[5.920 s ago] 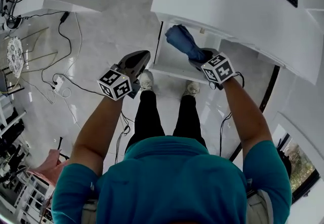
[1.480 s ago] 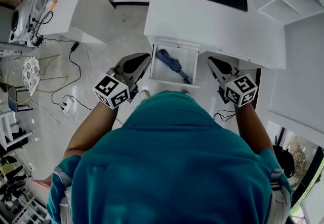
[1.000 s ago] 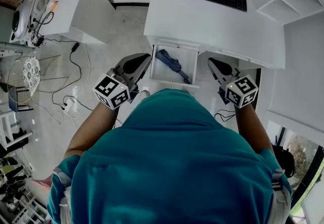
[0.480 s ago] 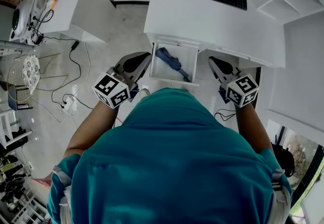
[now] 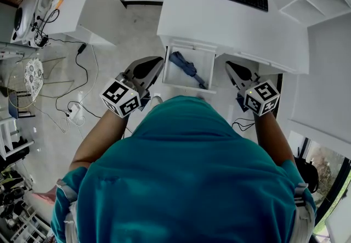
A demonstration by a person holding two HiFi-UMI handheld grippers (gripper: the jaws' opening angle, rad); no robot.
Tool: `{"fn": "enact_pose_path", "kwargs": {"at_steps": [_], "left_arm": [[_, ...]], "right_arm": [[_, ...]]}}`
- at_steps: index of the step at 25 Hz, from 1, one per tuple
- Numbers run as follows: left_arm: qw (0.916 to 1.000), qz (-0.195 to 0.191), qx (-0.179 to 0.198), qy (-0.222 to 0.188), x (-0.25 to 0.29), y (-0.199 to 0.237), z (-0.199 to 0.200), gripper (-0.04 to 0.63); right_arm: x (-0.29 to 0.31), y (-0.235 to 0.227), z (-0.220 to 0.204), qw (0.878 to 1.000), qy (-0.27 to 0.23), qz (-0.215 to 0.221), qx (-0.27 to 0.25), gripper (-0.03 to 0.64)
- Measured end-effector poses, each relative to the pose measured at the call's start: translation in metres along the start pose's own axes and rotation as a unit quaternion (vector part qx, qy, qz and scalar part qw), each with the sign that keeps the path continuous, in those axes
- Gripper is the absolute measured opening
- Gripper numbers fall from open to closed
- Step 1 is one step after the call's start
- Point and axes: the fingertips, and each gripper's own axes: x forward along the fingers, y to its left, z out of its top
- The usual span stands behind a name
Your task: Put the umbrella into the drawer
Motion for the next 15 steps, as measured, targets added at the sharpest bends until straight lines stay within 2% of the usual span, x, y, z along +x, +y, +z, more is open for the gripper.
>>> {"fn": "enact_pose_path", "kwargs": {"at_steps": [15], "left_arm": [[1.0, -0.002, 0.002, 0.0, -0.0033, -0.004, -0.0014, 0.012]], "right_arm": [[-0.0037, 0.0014, -0.0047, 1.0, 0.012, -0.002, -0.01, 0.02]]}}
